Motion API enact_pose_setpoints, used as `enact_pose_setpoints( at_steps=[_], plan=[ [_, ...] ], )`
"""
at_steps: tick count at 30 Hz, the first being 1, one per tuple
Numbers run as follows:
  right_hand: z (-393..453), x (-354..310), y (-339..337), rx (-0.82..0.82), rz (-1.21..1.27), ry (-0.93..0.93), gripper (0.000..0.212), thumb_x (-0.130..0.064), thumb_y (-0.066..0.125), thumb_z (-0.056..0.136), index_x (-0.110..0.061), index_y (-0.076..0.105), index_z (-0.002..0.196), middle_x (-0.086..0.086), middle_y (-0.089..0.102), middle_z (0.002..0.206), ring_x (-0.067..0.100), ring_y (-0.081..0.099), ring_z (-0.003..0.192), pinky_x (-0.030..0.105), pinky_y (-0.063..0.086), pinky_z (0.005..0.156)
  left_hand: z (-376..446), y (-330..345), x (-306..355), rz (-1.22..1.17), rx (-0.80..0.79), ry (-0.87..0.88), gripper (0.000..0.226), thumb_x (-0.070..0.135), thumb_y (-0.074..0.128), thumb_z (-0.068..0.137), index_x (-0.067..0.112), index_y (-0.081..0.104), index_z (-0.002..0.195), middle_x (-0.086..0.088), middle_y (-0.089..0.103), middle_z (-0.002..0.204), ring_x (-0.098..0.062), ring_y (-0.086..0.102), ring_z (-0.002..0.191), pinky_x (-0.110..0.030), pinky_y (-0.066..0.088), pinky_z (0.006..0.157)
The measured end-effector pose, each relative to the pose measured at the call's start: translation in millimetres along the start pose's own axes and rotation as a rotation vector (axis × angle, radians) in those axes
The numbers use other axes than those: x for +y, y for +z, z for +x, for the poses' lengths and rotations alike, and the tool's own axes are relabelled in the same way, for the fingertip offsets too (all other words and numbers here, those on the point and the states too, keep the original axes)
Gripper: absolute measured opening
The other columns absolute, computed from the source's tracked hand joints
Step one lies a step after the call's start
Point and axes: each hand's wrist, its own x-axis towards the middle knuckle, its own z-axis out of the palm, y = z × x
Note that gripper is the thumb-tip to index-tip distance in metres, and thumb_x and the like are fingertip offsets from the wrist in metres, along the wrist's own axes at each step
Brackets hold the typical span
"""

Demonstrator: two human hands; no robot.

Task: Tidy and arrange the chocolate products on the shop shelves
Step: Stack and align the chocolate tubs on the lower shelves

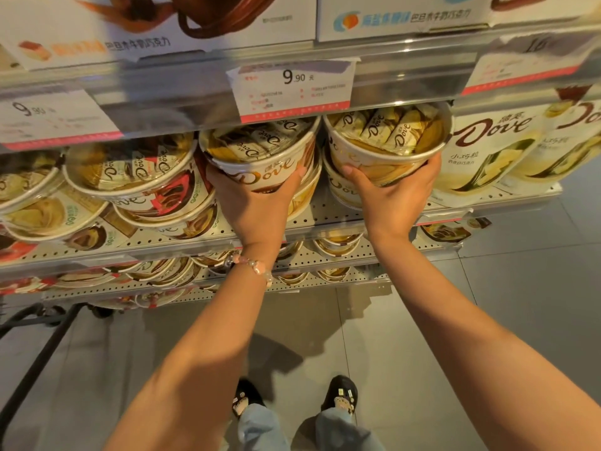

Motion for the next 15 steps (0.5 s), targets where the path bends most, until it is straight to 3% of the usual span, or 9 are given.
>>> enact_pose_setpoints(
  at_steps=[3, 6, 9, 11, 13, 15],
  plan=[
    [6.8, 2.9, -7.6, -0.079, 0.015, -0.025, 0.118, -0.05, 0.086, 0.052, -0.002, 0.025, 0.141, 0.011, 0.042, 0.14, 0.024, 0.038, 0.132, 0.044, 0.032, 0.109, 5.3, -5.4, -5.2, -0.032, -0.092, -0.018, 0.126, 0.063, 0.08, 0.046, 0.004, 0.022, 0.141, -0.009, 0.046, 0.136, -0.02, 0.047, 0.123, -0.014, 0.028, 0.097],
    [9.5, 4.6, -14.6, -0.141, 0.02, -0.052, 0.117, -0.051, 0.084, 0.055, -0.002, 0.023, 0.142, 0.012, 0.042, 0.14, 0.025, 0.039, 0.131, 0.046, 0.032, 0.108, 7.5, -10.0, -8.2, -0.05, -0.152, -0.012, 0.123, 0.062, 0.08, 0.048, 0.009, 0.021, 0.142, -0.005, 0.04, 0.141, -0.012, 0.038, 0.127, -0.008, 0.02, 0.099],
    [10.9, 2.6, -18.1, -0.173, 0.013, -0.075, 0.116, -0.048, 0.084, 0.057, -0.001, 0.022, 0.143, 0.012, 0.039, 0.142, 0.024, 0.036, 0.133, 0.044, 0.031, 0.109, 6.4, -13.1, -5.0, 0.002, -0.165, 0.019, 0.122, 0.059, 0.08, 0.053, 0.007, 0.019, 0.144, -0.009, 0.032, 0.148, -0.022, 0.028, 0.137, -0.031, 0.019, 0.115],
    [11.3, 2.6, -20.7, -0.188, 0.018, -0.077, 0.112, -0.042, 0.086, 0.059, -0.002, 0.023, 0.142, 0.011, 0.039, 0.142, 0.022, 0.036, 0.133, 0.039, 0.031, 0.111, -0.5, -15.2, -1.9, 0.035, -0.137, 0.049, 0.117, 0.053, 0.081, 0.058, 0.001, 0.021, 0.144, -0.015, 0.03, 0.147, -0.029, 0.024, 0.137, -0.043, 0.019, 0.115],
    [6.9, 6.5, -26.2, -0.186, -0.003, -0.083, 0.102, -0.035, 0.084, 0.063, -0.004, 0.027, 0.141, 0.01, 0.04, 0.14, 0.019, 0.036, 0.131, 0.031, 0.031, 0.111, -12.2, -18.6, -2.0, 0.006, -0.09, 0.048, 0.107, 0.043, 0.081, 0.063, 0.0, 0.024, 0.142, -0.019, 0.03, 0.145, -0.031, 0.025, 0.135, -0.038, 0.02, 0.115],
    [-2.4, 13.6, -35.0, -0.139, -0.047, -0.1, 0.083, -0.028, 0.078, 0.073, -0.005, 0.032, 0.139, 0.01, 0.039, 0.137, 0.018, 0.037, 0.128, 0.026, 0.032, 0.108, -25.4, -22.9, -5.1, -0.164, -0.072, -0.068, 0.093, 0.03, 0.08, 0.069, 0.006, 0.026, 0.142, -0.015, 0.03, 0.142, -0.027, 0.028, 0.133, -0.036, 0.027, 0.113]
  ],
)
